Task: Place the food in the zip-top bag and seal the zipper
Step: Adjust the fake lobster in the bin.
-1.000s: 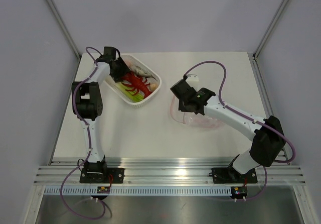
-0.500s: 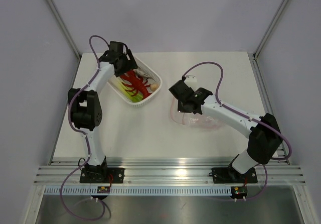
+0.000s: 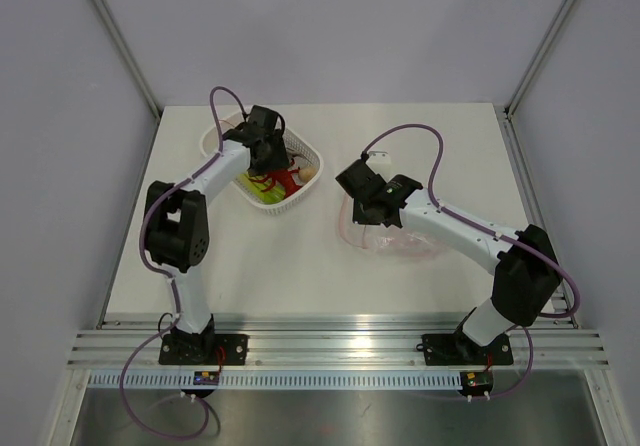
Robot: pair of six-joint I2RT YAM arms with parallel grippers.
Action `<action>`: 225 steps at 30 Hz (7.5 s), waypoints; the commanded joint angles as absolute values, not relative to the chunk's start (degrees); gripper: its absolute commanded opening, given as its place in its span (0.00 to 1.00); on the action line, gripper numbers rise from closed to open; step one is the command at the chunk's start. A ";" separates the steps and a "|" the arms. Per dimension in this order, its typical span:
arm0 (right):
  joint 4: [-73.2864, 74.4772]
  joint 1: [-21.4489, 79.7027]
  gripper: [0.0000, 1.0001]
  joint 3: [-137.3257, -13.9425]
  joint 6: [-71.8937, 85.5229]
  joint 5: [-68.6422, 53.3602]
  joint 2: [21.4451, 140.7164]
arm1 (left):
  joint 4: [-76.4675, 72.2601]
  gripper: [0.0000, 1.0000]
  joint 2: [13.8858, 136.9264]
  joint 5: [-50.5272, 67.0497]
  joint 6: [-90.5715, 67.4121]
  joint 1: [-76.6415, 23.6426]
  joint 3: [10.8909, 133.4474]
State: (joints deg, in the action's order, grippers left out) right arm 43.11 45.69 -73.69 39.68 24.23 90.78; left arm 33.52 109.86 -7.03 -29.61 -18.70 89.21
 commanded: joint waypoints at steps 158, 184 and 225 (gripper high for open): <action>41.22 50.54 0.00 -75.41 42.10 23.29 92.64 | 47.56 0.70 125.78 14.07 -34.90 2.81 124.01; 39.02 51.42 0.00 -77.52 39.99 21.36 95.89 | 39.99 0.89 67.43 -9.49 -42.17 -5.88 70.07; 43.33 53.35 0.00 -77.96 41.75 23.91 94.40 | 20.04 0.00 69.42 -4.33 -47.82 -6.62 58.78</action>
State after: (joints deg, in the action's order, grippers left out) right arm 42.48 52.56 -75.72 40.84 21.91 95.70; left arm 19.81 66.46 -4.43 -52.12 -10.37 54.13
